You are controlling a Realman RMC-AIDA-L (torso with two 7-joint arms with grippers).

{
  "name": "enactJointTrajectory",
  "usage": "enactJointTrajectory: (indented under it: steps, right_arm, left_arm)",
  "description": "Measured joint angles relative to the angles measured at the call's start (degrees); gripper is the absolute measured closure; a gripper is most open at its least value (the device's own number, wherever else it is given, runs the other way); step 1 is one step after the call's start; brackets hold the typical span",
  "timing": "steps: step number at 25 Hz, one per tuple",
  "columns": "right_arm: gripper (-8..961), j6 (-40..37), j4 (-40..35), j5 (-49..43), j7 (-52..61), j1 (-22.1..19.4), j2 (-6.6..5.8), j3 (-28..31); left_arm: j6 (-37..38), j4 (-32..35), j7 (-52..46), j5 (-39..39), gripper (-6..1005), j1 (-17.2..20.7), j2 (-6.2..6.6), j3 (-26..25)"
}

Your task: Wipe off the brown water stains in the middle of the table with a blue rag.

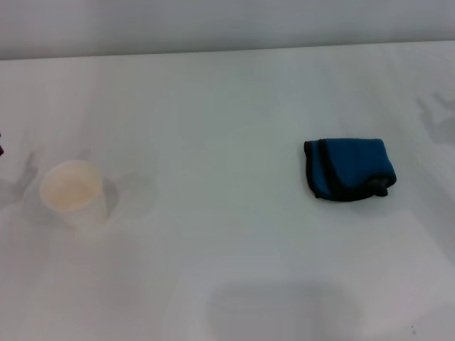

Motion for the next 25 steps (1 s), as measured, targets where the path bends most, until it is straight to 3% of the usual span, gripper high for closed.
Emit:
enactJointTrajectory:
  steps: [9,14,20,25]
  right_arm:
    - [459,-1.0,5.2,6.0,-4.9,0.2,0.0,0.4]
    - [222,-1.5,8.2,6.2,-8.1,0.6,0.0,3.6]
    - [68,-2.5,11.0,6.2,-10.8,1.3,0.09,5.9]
    - [68,-2.8,12.2,6.3,-11.8,1.4,0.14,6.9]
  left_arm:
    - [0.7,0.0,0.0,-0.1,117,-0.6,0.02,0.0]
    - [0.2,0.0,-0.1,-1.5,117,-0.6,0.02,0.0]
    - [-0.9,0.5,-0.4,-4.9,116,0.1,-0.19,0.0]
    - [-1.5,0.1,-0.2,-5.6,116,0.3,-0.24,-0.5]
